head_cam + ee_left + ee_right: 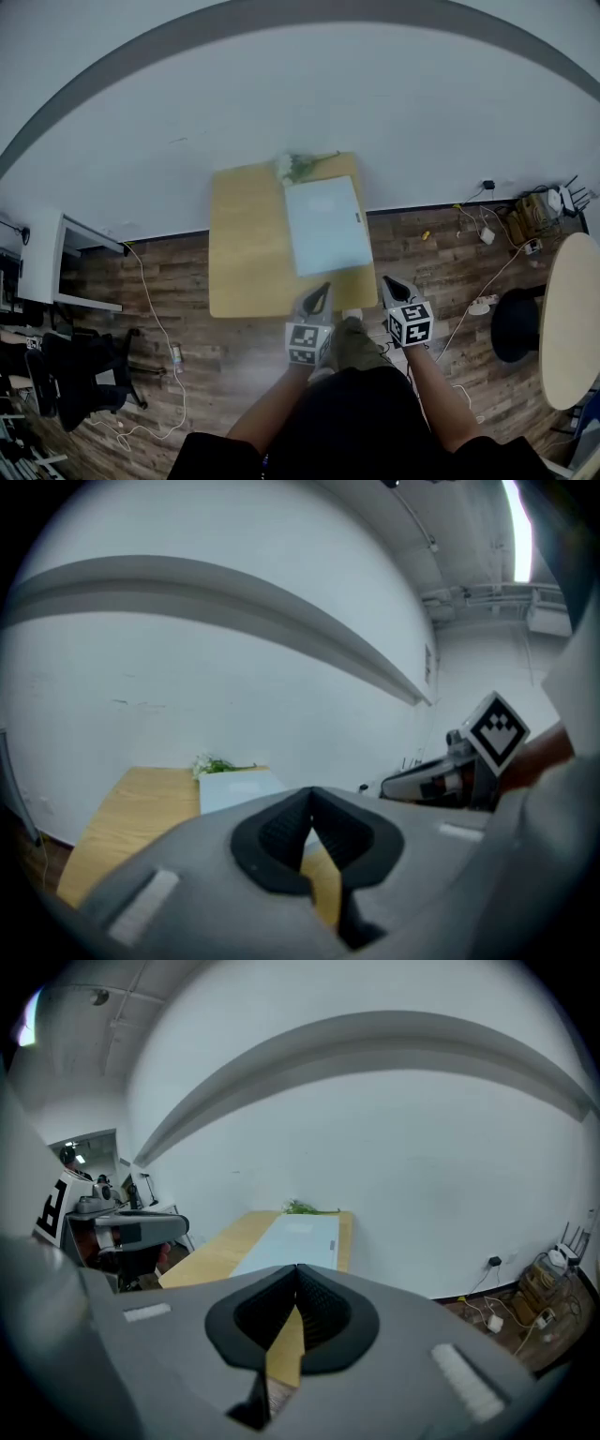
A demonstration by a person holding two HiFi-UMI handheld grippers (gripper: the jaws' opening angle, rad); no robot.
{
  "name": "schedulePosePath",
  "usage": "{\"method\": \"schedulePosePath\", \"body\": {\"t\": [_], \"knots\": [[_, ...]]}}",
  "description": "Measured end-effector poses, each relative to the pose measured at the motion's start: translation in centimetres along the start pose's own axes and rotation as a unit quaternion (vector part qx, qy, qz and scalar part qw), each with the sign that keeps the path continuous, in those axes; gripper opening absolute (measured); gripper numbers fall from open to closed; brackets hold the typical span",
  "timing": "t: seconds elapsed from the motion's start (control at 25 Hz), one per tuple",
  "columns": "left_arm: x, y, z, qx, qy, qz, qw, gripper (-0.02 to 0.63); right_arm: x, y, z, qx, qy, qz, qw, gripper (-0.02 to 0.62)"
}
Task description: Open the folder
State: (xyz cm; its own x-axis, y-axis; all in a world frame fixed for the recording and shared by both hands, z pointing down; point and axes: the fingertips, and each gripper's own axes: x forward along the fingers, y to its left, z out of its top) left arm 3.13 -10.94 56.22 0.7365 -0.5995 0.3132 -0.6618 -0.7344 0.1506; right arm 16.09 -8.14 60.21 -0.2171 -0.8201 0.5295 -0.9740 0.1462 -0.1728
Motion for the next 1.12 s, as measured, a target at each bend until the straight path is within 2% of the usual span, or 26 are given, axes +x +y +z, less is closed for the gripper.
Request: {"method": "schedulePosePath", "body": {"t": [0.24, 0.36, 0.56, 0.76, 0.88, 1.0, 1.04, 1.12], "knots": [[7.5, 1.6, -1.7, 0.005, 0.051, -0.015, 0.9986, 0.005, 7.1, -3.7, 0.0, 0.055, 0.044, 0.03, 0.997, 0.003], [10.9, 1.5, -2.2, 0.007, 0.072, -0.025, 0.997, 0.005, 9.8, -5.4, -1.0, 0.063, 0.072, 0.036, 0.995, 0.003], [16.2, 1.9, -3.5, 0.039, 0.097, -0.054, 0.9931, 0.005, 13.5, -8.2, -3.1, 0.077, 0.112, 0.043, 0.99, 0.003], [19.3, 1.5, -6.8, 0.057, 0.163, -0.086, 0.9812, 0.005, 16.9, -9.4, -5.6, 0.102, 0.16, 0.073, 0.979, 0.046], [20.5, 0.9, -8.0, 0.058, 0.187, -0.096, 0.976, 0.006, 18.3, -9.8, -7.2, 0.099, 0.187, 0.084, 0.974, 0.052], [21.7, 0.4, -8.8, 0.075, 0.202, -0.113, 0.9698, 0.008, 19.1, -10.2, -7.8, 0.114, 0.203, 0.097, 0.968, 0.076], [22.0, 0.1, -9.2, 0.083, 0.208, -0.121, 0.9671, 0.046, 19.1, -10.3, -7.9, 0.119, 0.203, 0.101, 0.966, 0.083], [22.5, -0.5, -10.4, 0.095, 0.221, -0.136, 0.961, 0.057, 19.1, -10.3, -7.9, 0.124, 0.204, 0.109, 0.965, 0.094]]}}
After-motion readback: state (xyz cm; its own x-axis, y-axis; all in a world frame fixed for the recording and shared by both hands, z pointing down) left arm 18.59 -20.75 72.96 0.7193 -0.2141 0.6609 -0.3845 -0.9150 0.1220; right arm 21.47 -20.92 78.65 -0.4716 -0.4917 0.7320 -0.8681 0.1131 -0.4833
